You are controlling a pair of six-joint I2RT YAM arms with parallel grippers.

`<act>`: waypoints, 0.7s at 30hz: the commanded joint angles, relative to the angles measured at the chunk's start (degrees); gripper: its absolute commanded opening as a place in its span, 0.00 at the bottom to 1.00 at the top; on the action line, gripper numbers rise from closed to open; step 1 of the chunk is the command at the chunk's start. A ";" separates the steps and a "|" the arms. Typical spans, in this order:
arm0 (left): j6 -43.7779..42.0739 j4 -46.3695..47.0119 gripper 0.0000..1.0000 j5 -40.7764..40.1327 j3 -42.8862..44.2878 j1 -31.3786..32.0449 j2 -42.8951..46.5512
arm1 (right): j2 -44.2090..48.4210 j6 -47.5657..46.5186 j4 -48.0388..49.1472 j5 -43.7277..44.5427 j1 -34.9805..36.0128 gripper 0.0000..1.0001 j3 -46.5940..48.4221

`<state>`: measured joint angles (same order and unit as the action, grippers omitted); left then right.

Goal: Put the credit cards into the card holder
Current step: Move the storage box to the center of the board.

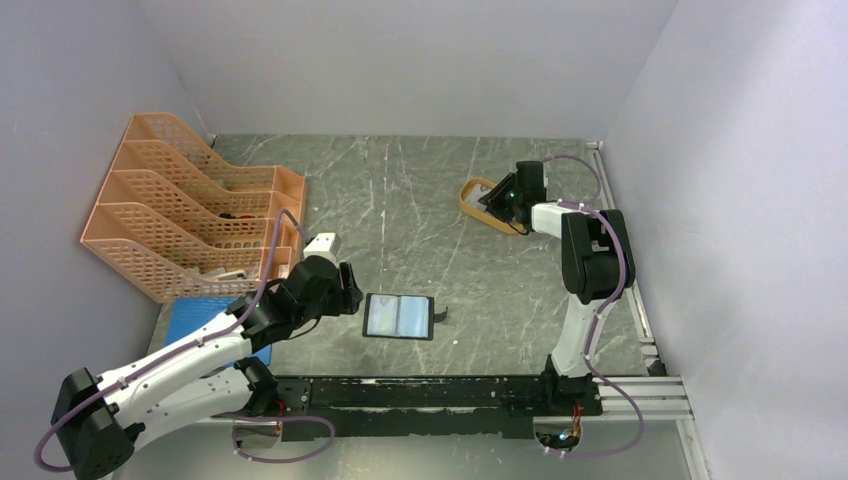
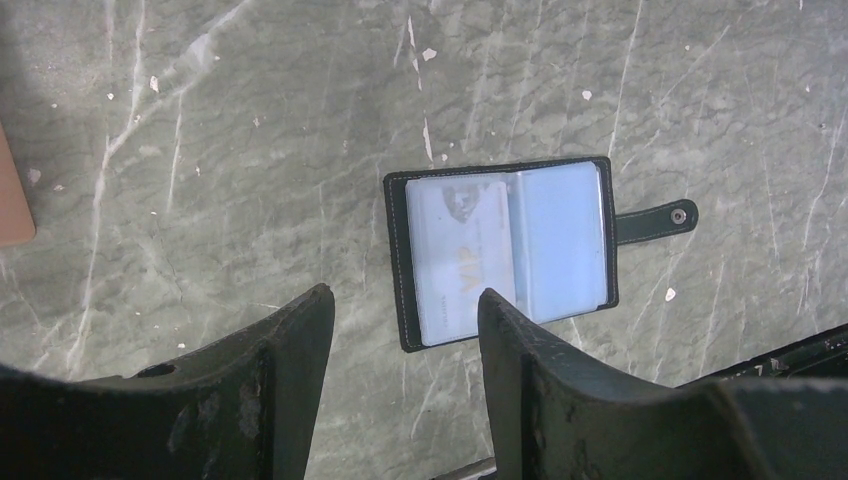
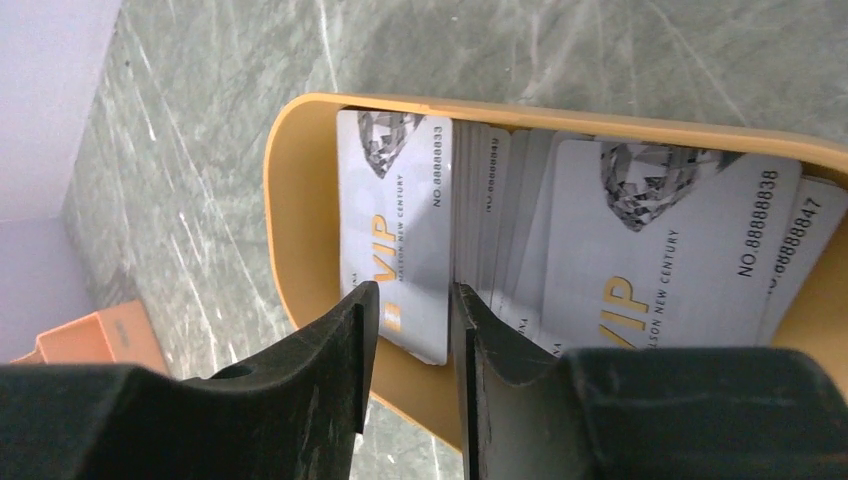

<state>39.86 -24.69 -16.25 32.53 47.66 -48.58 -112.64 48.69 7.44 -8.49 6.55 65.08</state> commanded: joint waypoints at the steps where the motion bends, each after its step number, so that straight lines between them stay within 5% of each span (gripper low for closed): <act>1: 0.39 1.66 0.59 1.33 0.53 -0.30 -0.29 | -0.84 -0.10 3.00 -3.17 -0.23 0.36 -1.25; 21: 1.05 3.33 0.59 3.92 -1.21 -0.29 0.22 | 9.17 -1.46 3.68 -3.67 3.18 0.33 -14.28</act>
<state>40.51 -23.70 -13.96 32.16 47.66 -48.71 -107.59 48.73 12.49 -12.62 7.88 54.81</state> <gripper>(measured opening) 0.592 0.328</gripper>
